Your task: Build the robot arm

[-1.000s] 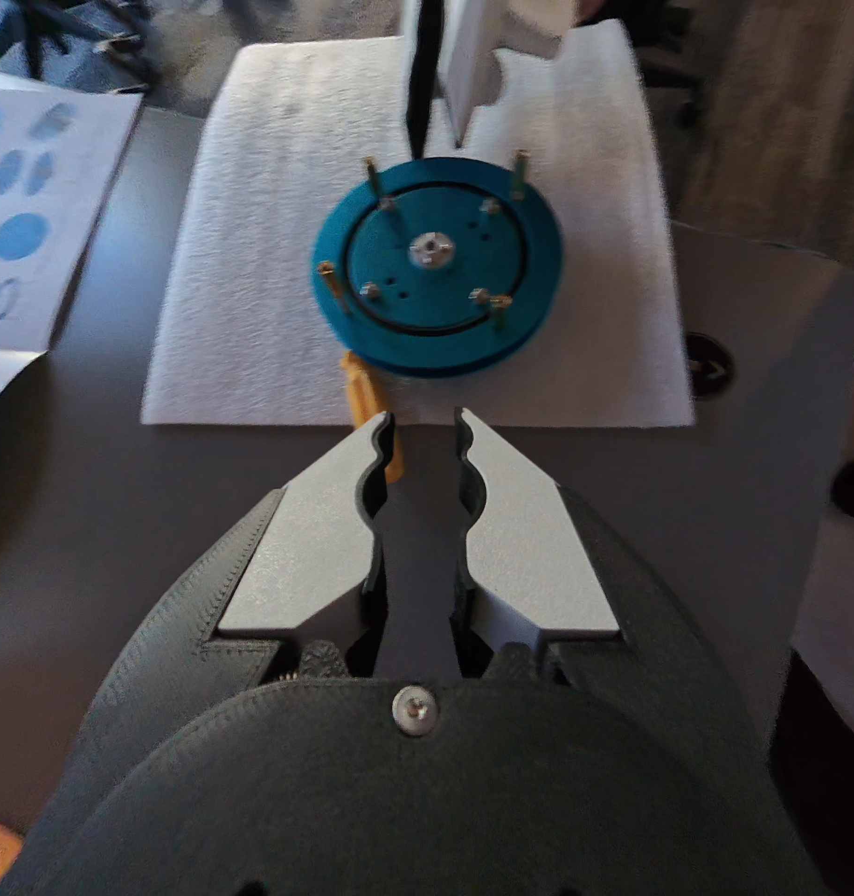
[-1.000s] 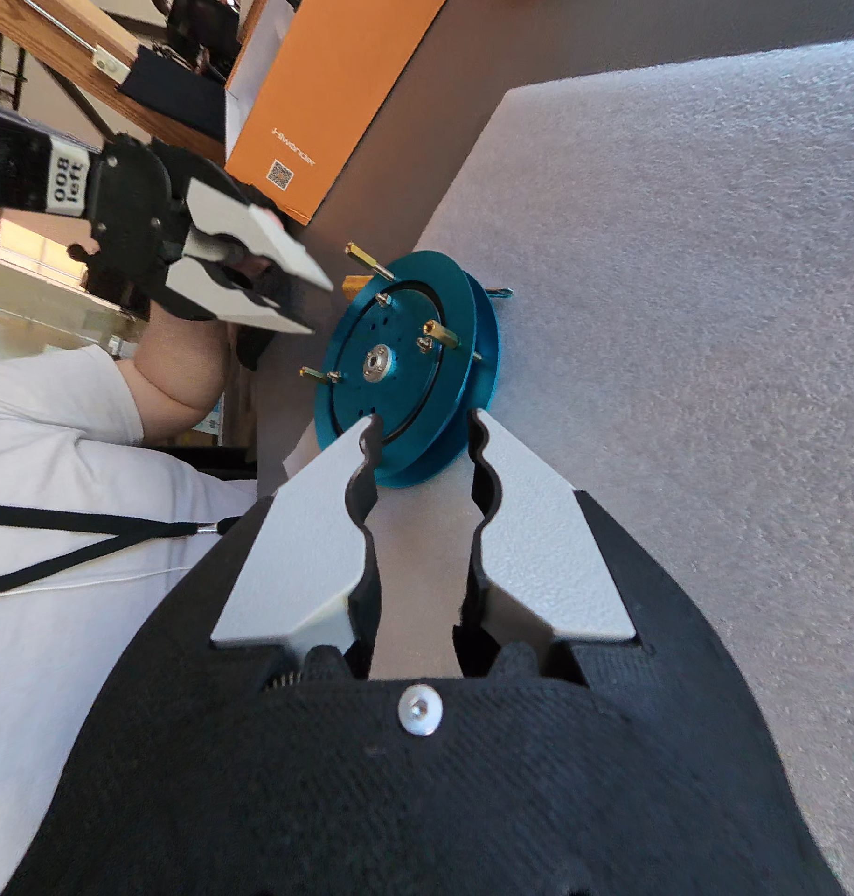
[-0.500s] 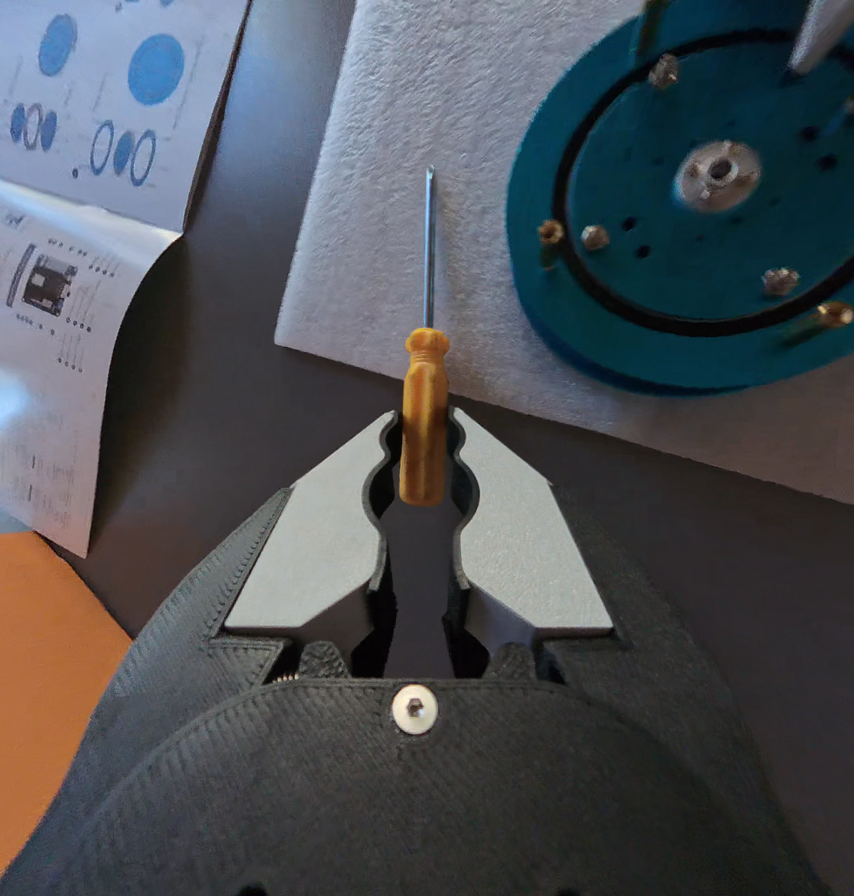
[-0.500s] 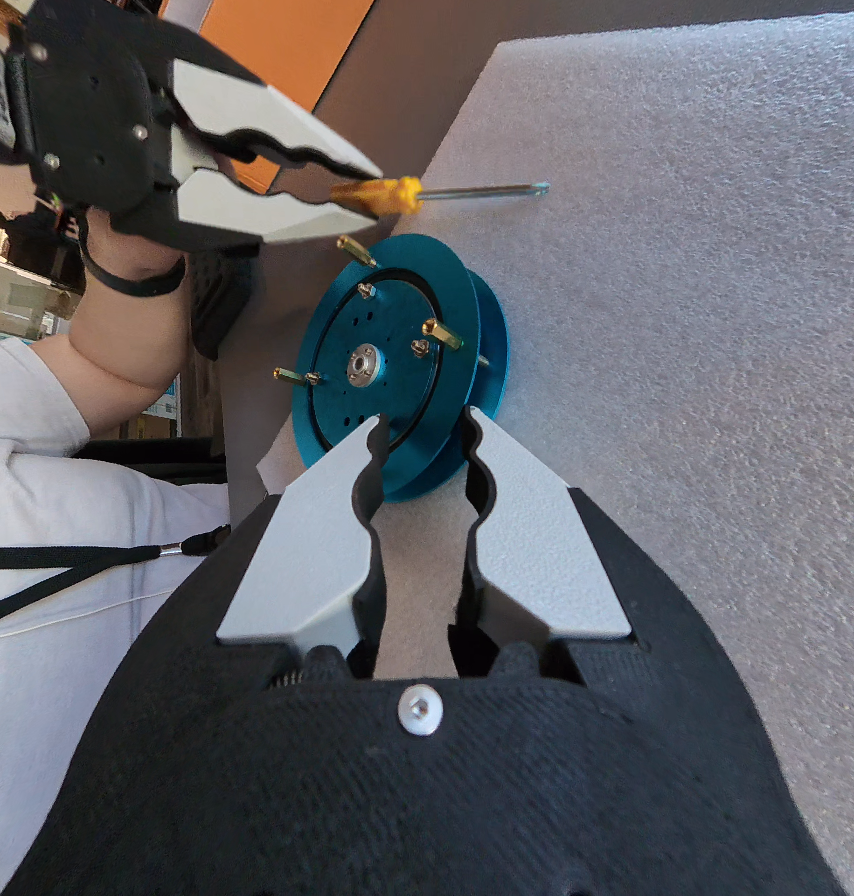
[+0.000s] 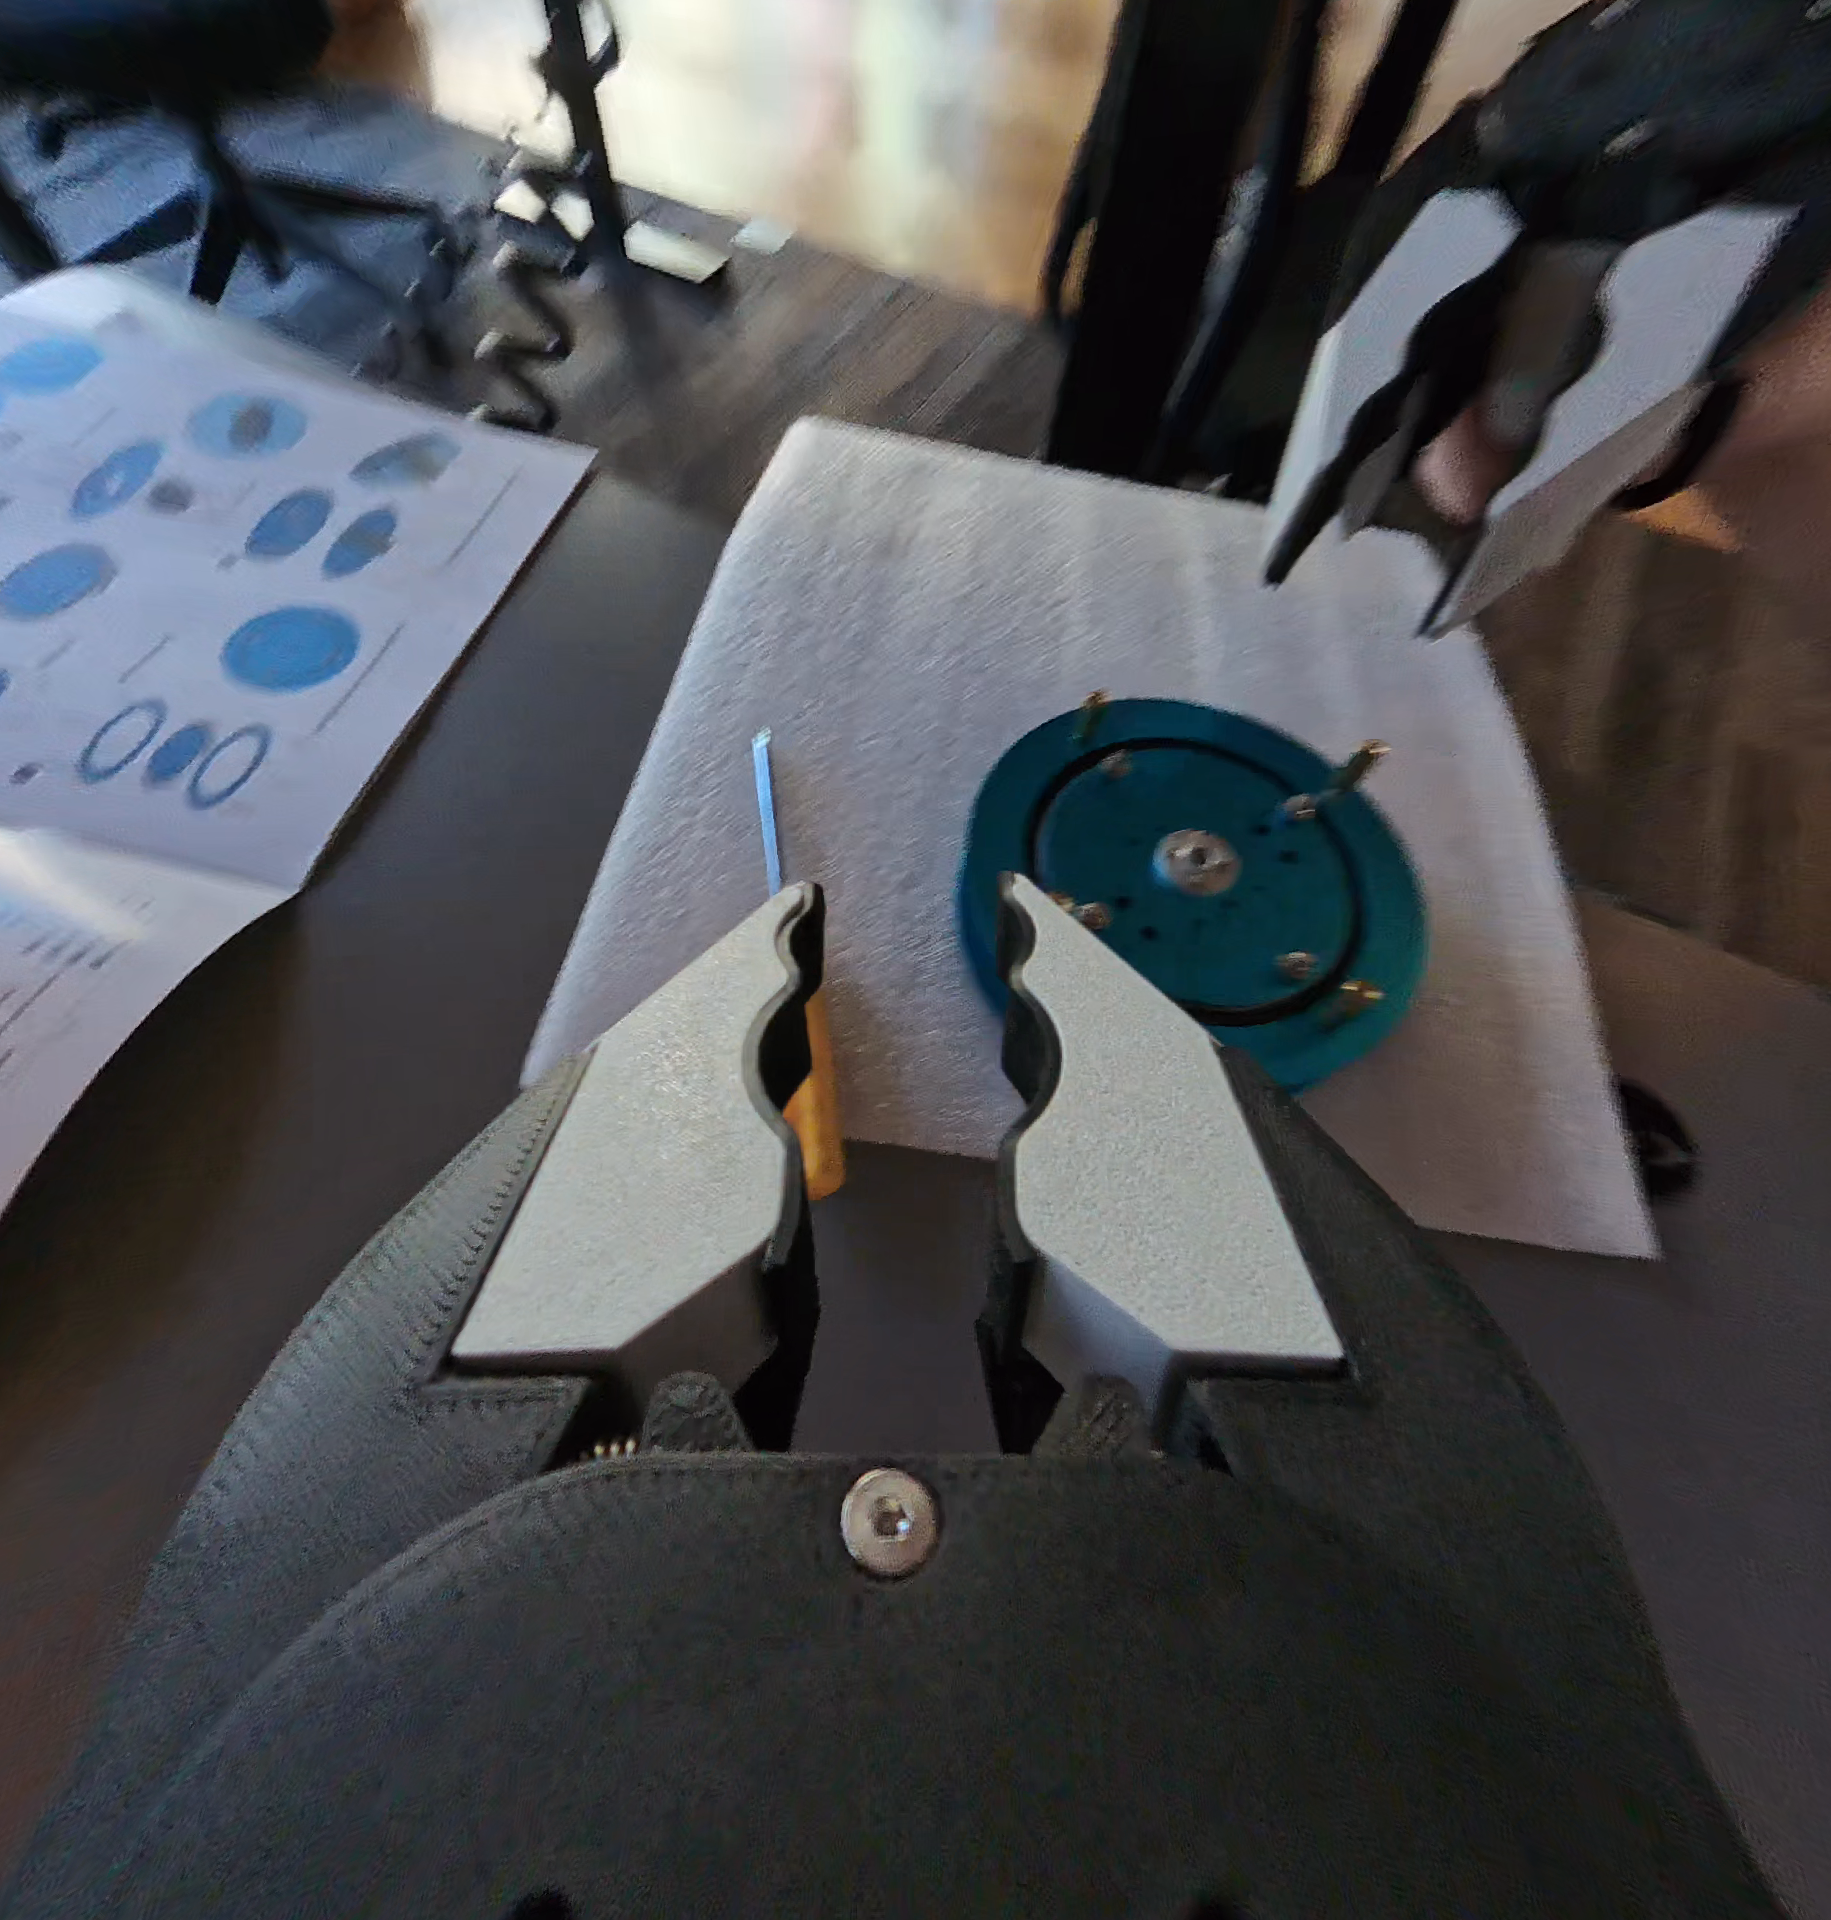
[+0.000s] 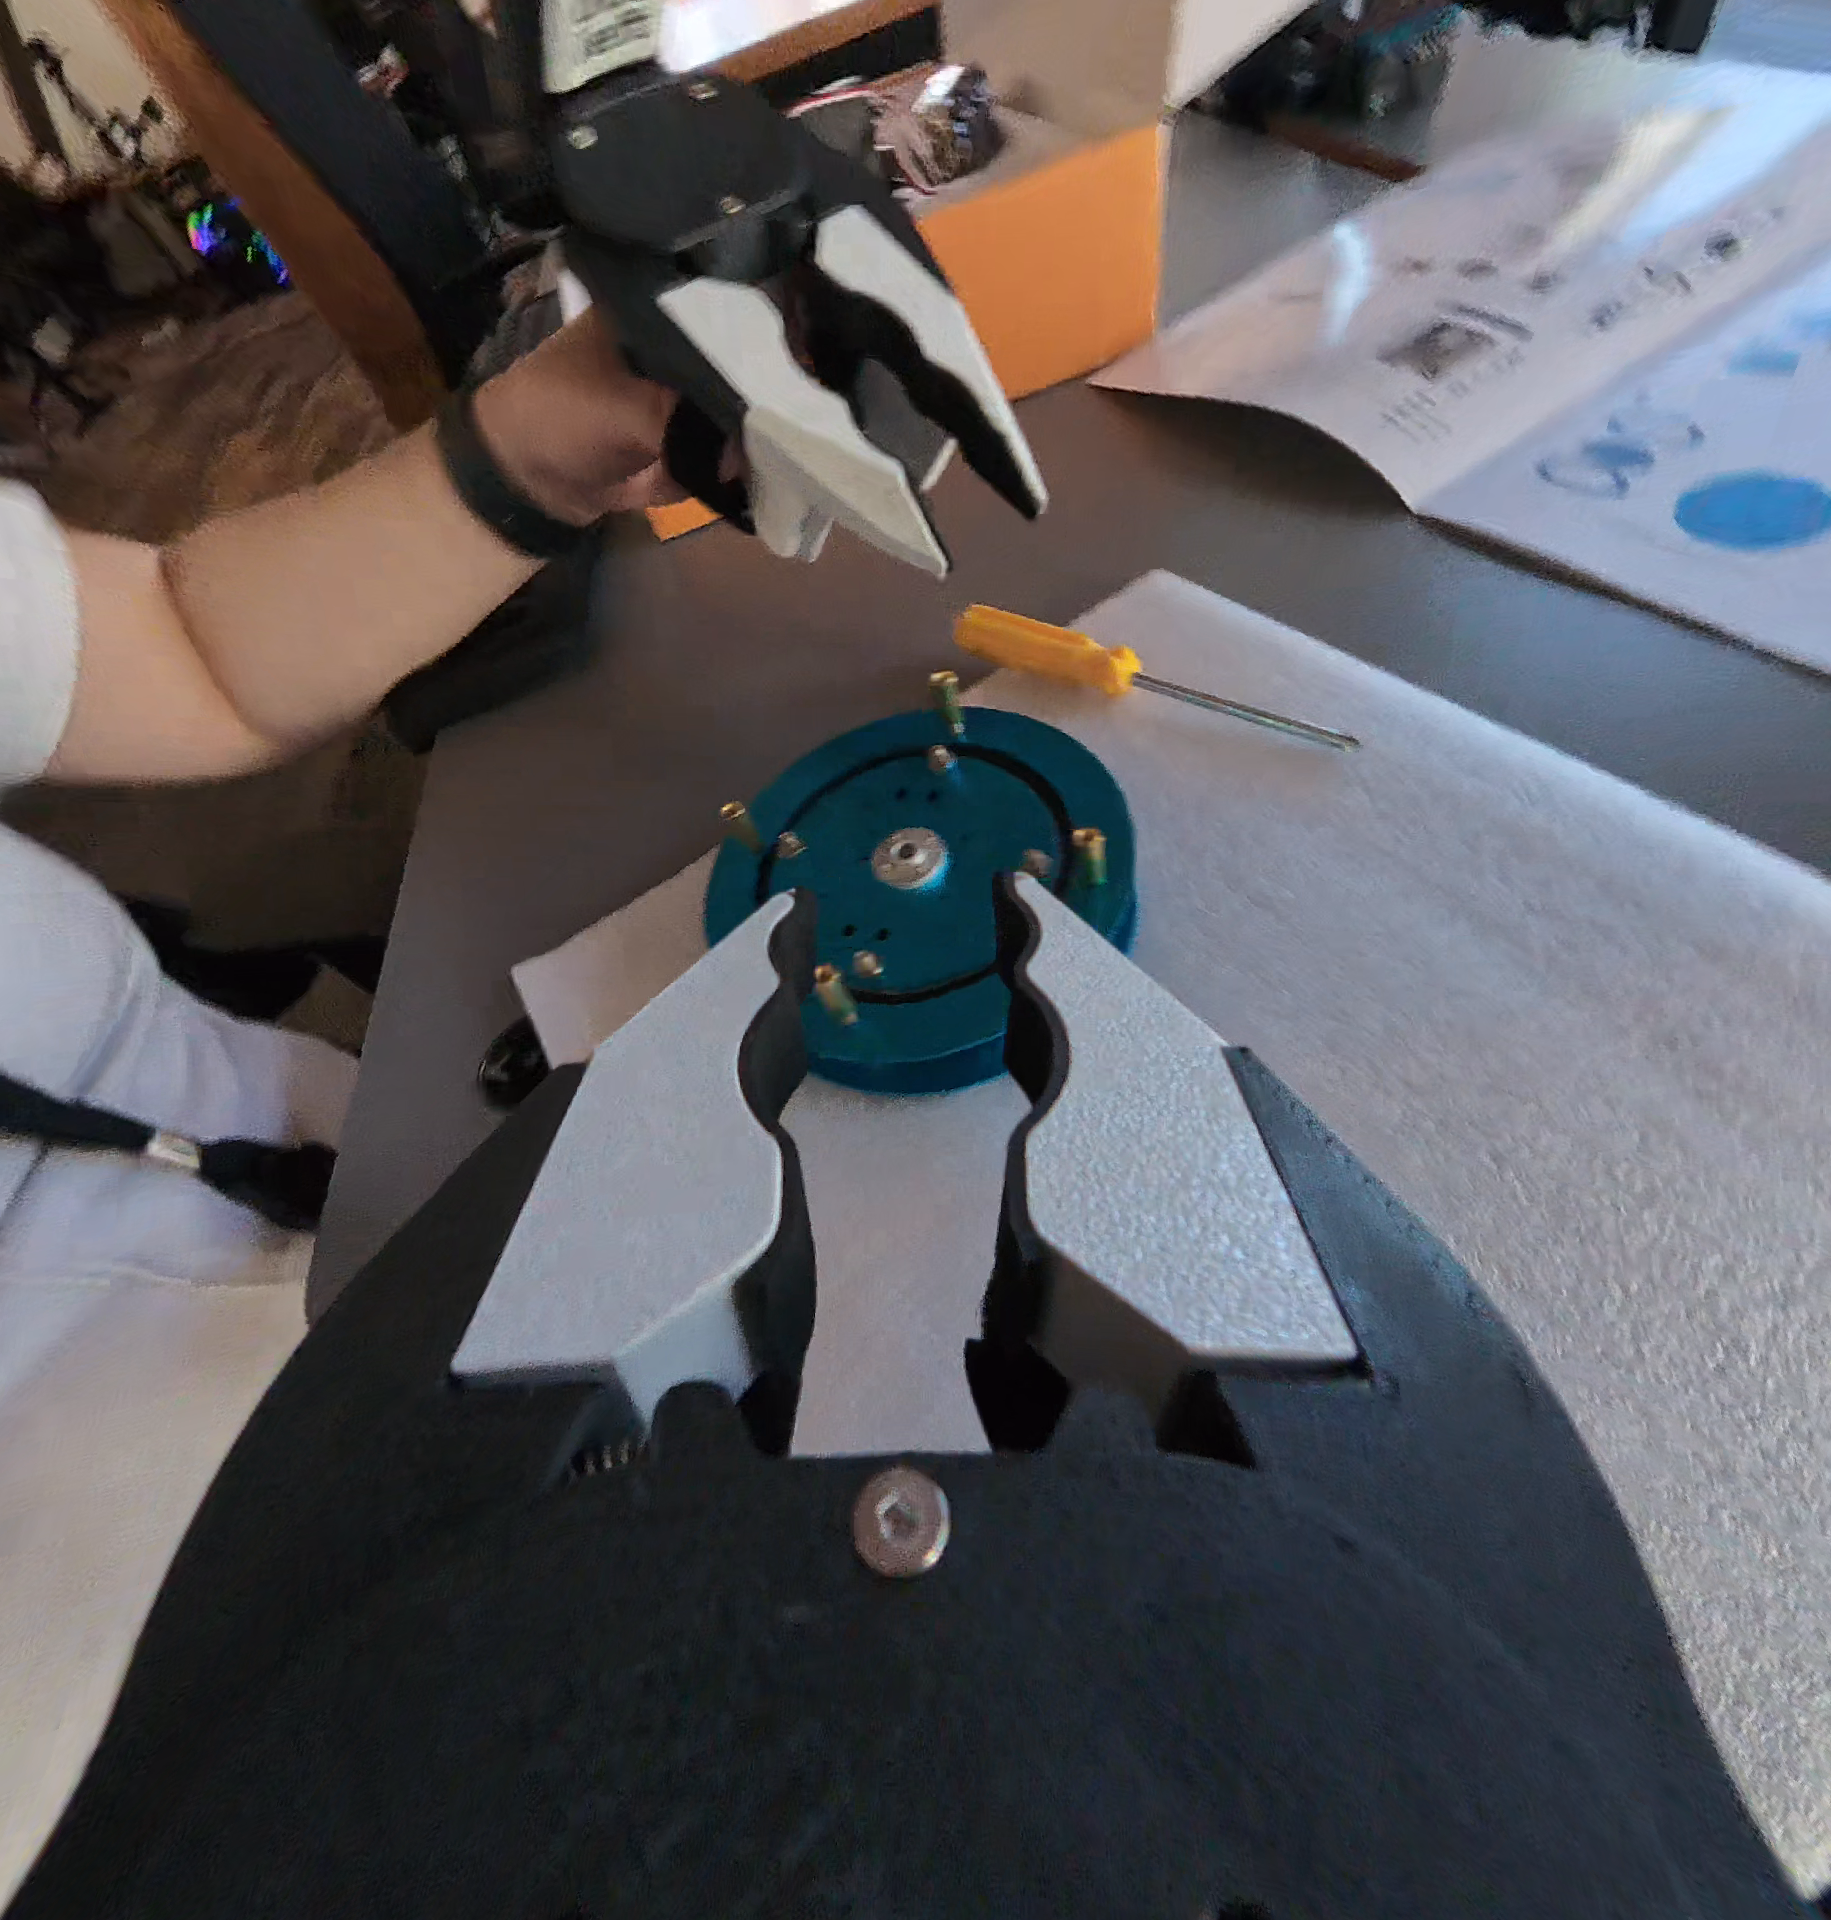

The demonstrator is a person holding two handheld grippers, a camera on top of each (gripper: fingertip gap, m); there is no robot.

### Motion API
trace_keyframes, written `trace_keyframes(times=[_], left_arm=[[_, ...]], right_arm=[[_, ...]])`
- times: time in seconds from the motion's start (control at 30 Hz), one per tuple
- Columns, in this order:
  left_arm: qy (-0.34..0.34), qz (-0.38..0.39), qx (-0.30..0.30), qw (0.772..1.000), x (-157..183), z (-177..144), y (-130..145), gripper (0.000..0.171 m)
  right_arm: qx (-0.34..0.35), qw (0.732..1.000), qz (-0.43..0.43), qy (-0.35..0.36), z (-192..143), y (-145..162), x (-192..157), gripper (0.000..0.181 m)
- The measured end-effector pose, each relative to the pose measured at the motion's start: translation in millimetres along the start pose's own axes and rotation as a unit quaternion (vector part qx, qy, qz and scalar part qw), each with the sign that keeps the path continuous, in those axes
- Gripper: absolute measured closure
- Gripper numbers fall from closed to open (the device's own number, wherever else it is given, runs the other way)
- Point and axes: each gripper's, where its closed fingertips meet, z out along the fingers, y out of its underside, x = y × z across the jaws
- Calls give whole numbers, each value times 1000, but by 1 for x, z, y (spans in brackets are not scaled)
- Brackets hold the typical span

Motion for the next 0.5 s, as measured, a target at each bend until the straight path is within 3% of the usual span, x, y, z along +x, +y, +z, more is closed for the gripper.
trace_keyframes(times=[0.17,0.33,0.5], left_arm=[[108,-5,60,992,33,-6,-18,138],[109,35,28,993,36,5,0,143],[137,48,50,988,52,3,-9,145]], right_arm=[[4,995,-98,12,2,11,-21,151],[9,996,-90,6,9,21,-20,161],[-16,994,-102,-22,13,19,-22,161]])
